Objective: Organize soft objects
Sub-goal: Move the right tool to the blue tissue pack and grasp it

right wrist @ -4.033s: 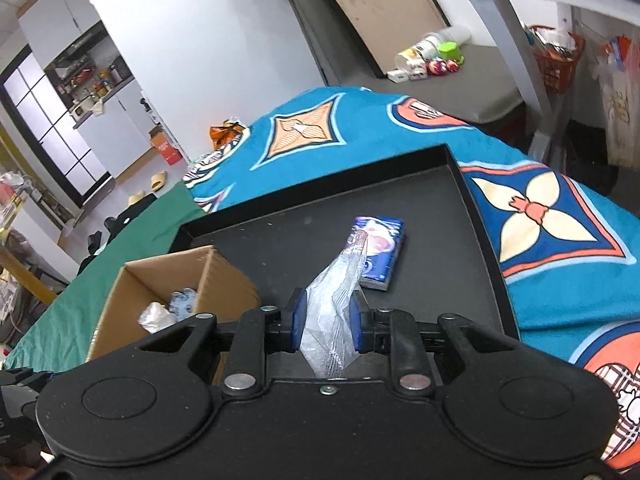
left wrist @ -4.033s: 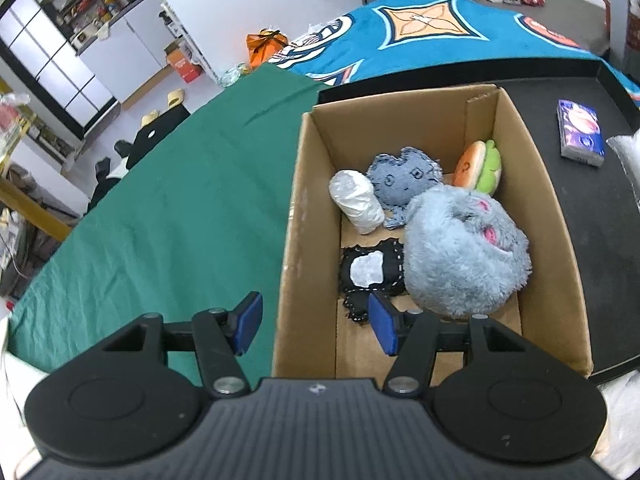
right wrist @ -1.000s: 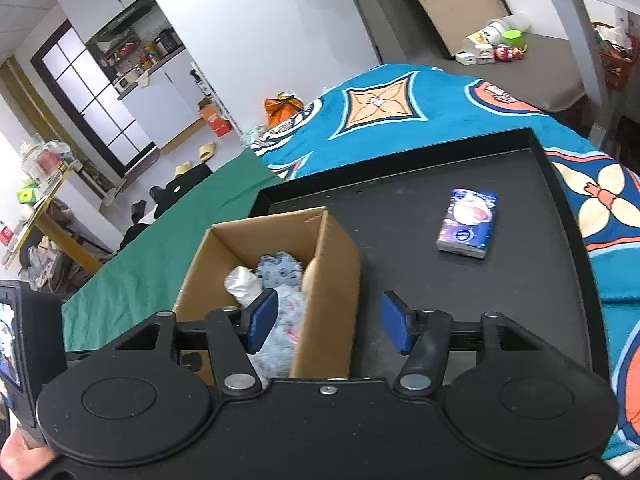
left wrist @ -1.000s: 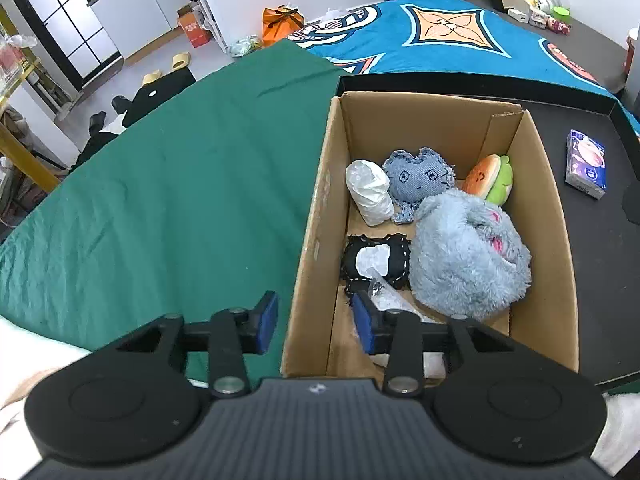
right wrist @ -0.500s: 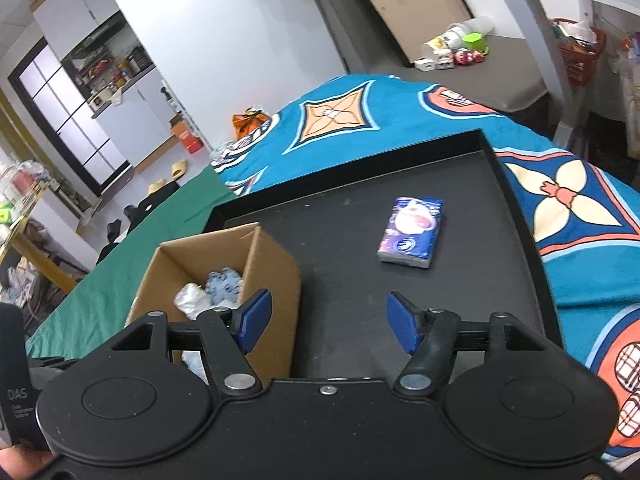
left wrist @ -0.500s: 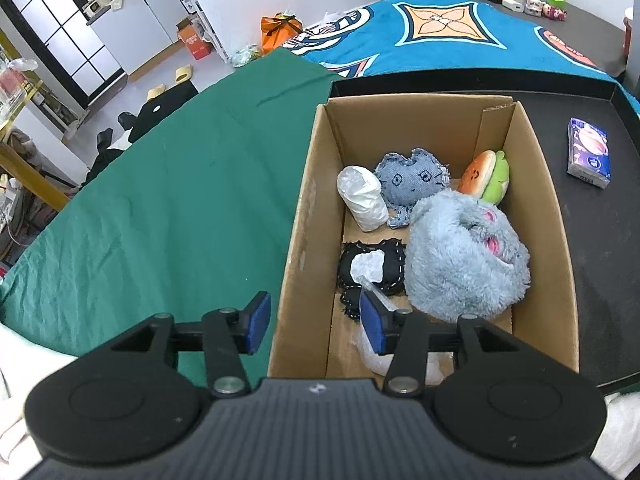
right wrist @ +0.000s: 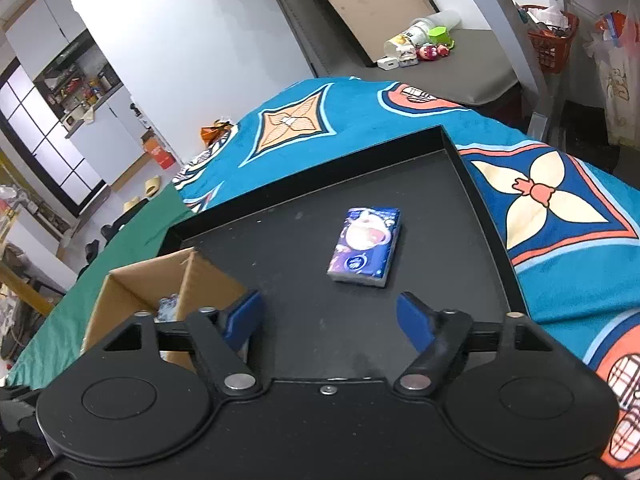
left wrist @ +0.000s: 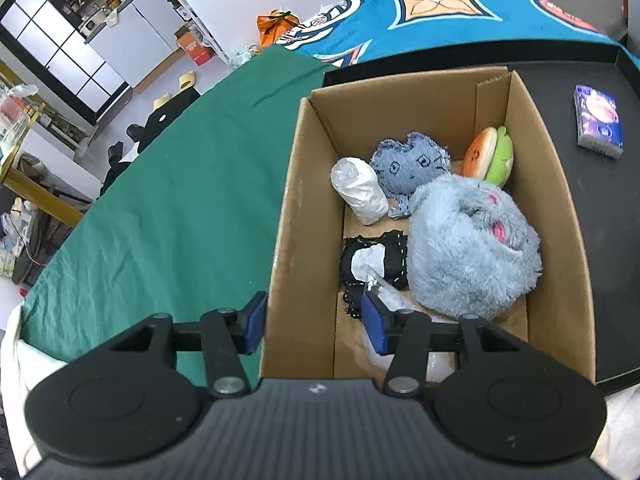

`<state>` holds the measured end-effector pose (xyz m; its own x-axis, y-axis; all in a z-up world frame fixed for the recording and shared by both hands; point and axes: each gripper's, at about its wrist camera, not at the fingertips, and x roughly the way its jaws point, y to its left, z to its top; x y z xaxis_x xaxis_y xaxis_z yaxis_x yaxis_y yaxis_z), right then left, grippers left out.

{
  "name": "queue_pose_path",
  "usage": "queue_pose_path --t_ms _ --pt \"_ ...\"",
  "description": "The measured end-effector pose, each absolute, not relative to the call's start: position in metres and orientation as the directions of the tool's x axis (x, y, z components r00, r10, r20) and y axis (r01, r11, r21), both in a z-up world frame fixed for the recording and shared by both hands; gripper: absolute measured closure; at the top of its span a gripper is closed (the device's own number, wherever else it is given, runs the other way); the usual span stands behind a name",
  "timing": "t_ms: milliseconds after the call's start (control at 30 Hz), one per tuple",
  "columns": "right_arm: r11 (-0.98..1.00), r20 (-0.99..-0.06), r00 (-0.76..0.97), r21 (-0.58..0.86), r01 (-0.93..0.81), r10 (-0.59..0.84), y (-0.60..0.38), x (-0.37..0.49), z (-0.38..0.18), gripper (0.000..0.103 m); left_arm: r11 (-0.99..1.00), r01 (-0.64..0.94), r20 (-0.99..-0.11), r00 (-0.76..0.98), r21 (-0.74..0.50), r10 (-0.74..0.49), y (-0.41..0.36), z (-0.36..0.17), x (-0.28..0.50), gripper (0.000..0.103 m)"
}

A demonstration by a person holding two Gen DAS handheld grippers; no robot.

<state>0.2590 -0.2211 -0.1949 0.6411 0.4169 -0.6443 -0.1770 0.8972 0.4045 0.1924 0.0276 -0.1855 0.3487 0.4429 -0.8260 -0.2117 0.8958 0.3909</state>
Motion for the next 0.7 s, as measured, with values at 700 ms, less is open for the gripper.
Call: queue_pose_path --t_ms 700 --pt "0.930 -0.673 0.650 0.326 -0.168 0.353 -0.208 0.312 -0.224 0.015 0.856 -0.187 -0.796 0.316 0.481 0.516 0.011 -0.195 0.203 0.047"
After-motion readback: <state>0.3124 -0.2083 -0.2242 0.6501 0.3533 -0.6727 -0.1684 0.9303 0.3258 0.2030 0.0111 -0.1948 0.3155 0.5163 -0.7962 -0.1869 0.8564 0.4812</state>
